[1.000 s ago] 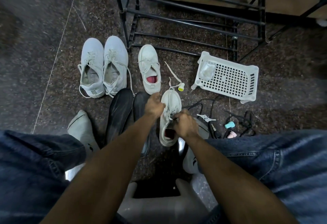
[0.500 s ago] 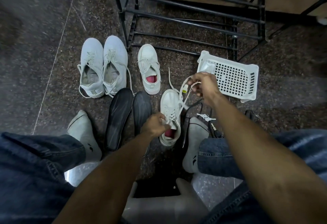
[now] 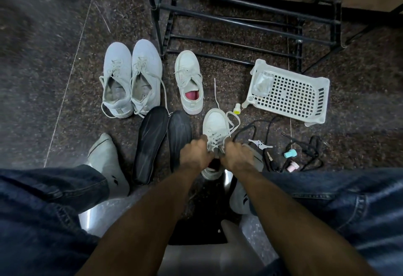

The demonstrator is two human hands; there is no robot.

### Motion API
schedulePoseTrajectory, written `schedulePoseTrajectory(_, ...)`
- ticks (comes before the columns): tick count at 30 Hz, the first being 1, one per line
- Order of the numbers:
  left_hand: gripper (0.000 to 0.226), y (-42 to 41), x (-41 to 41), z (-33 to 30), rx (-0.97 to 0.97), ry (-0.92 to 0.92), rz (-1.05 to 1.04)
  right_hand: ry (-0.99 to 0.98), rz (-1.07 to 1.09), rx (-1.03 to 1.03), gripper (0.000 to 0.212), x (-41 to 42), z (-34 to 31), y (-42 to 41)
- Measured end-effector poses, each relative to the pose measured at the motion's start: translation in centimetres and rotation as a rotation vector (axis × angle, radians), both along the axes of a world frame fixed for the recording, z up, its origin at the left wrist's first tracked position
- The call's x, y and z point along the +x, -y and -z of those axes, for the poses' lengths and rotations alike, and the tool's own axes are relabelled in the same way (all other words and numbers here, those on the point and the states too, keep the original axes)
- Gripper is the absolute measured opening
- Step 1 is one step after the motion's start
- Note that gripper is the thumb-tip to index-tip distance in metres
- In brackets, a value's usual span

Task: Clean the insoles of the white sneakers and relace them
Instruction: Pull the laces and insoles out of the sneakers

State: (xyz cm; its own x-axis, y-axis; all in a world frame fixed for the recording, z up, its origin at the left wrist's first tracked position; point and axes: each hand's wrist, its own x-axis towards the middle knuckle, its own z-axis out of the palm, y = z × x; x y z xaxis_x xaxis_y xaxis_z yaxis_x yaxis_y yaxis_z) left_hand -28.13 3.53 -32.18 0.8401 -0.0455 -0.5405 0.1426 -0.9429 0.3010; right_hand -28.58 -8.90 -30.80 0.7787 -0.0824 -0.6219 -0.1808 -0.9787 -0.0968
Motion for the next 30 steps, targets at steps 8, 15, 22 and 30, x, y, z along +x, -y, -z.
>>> schedulePoseTrajectory(8, 0.036, -1.5, 0.5, -0.1, -0.023, -0.023, -0.036, -0.023, 0.228, 0.045, 0.022, 1.4, -0.2, 2.5)
schedulePoseTrajectory(15, 0.026, -1.5, -0.4, 1.9, 0.046, 0.279, 0.458, 0.012, 0.414, 0.114, 0.015, 0.9, 0.2, 1.5)
schedulePoseTrajectory(22, 0.045, 0.6, 0.6, 3.9, 0.200, 0.199, 0.521, -0.003, 0.494, 0.205, 0.018, 1.0, 0.7, 0.2)
schedulePoseTrajectory(30, 0.028, -1.6, 2.9, 3.0, -0.137, 0.077, 0.407, 0.011, 0.490, 0.162, 0.025, 1.2, 1.0, -0.1)
